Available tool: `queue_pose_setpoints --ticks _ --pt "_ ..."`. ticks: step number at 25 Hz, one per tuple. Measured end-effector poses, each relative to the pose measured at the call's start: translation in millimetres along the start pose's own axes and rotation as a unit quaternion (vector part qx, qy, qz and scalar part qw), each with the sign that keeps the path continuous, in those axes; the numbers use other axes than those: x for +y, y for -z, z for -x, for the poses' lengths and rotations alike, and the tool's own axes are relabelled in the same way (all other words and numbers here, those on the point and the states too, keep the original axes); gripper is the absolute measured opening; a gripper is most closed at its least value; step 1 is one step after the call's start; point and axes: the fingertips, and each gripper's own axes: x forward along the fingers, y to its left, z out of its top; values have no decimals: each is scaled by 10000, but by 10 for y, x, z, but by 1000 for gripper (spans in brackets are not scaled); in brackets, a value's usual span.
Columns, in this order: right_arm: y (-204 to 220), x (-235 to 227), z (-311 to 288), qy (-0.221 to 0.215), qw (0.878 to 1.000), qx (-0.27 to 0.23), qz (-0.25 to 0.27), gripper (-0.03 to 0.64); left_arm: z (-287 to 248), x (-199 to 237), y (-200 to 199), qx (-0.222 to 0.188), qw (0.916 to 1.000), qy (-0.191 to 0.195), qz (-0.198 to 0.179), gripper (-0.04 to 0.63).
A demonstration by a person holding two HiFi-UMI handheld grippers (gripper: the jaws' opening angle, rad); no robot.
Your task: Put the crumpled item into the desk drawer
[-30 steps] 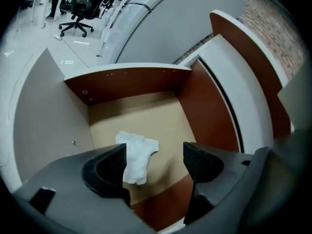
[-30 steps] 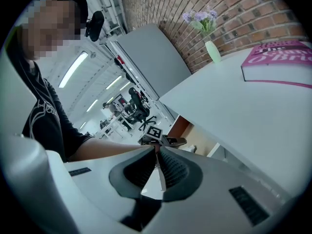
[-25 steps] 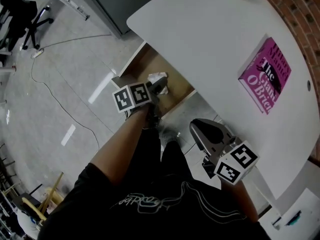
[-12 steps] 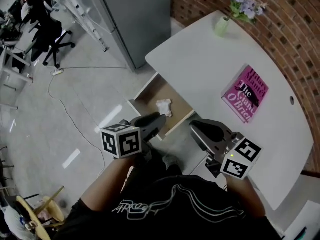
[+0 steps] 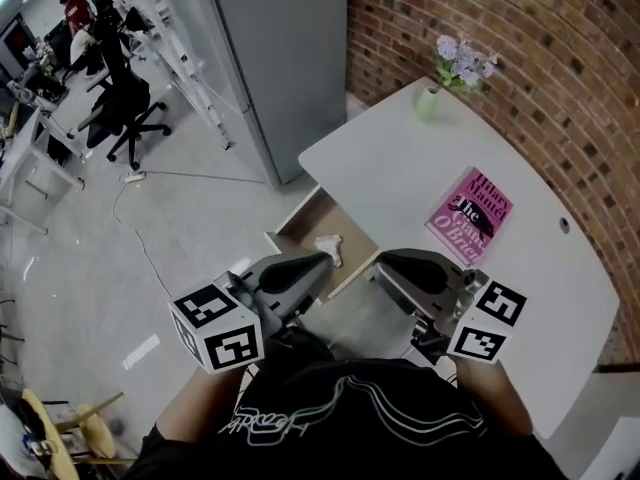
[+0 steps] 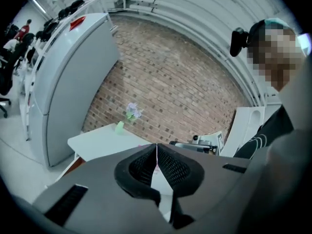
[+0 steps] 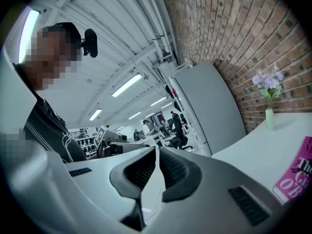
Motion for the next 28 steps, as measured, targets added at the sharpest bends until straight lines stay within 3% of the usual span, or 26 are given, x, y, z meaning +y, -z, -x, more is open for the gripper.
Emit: queue_pose_setpoints --ticks 5,15,28 --pt "-148 299 145 -413 9987 -260 -172 54 93 -384 -97 -243 9994 49 -255 25" --pt "-146 545 225 -269 9984 -129 485 54 236 -633 -131 -369 9983 -111 -429 25" --pt "-198 685 251 -440 9977 -152 498 54 318 -766 -98 -437 9976 -210 -495 25"
